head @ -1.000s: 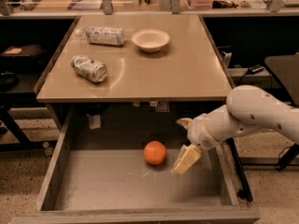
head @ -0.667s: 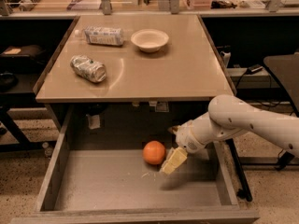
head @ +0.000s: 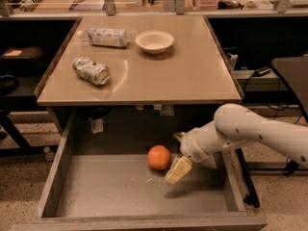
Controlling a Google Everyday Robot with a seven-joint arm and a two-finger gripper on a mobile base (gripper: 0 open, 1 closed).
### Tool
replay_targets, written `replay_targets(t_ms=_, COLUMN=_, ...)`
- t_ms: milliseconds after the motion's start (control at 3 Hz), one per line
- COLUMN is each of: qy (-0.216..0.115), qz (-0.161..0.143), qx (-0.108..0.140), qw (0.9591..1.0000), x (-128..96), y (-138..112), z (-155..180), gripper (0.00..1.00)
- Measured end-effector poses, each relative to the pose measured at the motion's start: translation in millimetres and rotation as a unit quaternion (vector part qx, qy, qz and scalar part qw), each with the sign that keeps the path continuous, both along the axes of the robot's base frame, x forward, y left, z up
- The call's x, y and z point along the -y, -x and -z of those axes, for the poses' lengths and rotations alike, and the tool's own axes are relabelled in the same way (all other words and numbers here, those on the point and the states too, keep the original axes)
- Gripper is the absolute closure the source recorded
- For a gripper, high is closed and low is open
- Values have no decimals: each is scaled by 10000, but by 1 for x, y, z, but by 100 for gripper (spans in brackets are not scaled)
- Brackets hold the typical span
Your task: Pick orange from top drawer and place on counter
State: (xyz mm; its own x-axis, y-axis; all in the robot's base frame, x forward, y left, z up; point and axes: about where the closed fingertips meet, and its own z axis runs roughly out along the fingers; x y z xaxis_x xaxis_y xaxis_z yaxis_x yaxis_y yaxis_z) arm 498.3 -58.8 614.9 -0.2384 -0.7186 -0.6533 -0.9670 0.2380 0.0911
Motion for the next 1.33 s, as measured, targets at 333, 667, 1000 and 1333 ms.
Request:
replay_targets(t_ms=333, qy=-26, qz=11, qx=325, qw=9995, x=-6, y=8, z=2, gripper=0)
replay_targets(t_ms=667, qy=-114, qz=-6, qx=486, qw=9988, x=-12, y=12, z=3, gripper=0)
replay_targets(t_ms=1000, qy=-540, qz=-139, qx=501, qw=9972, x=-32, y=9, z=-8, gripper=0)
replay_targets(t_ms=1333, qy=-588, qz=-164, qx=499, qw=9969, x=-35, y=9, z=-10, gripper=0)
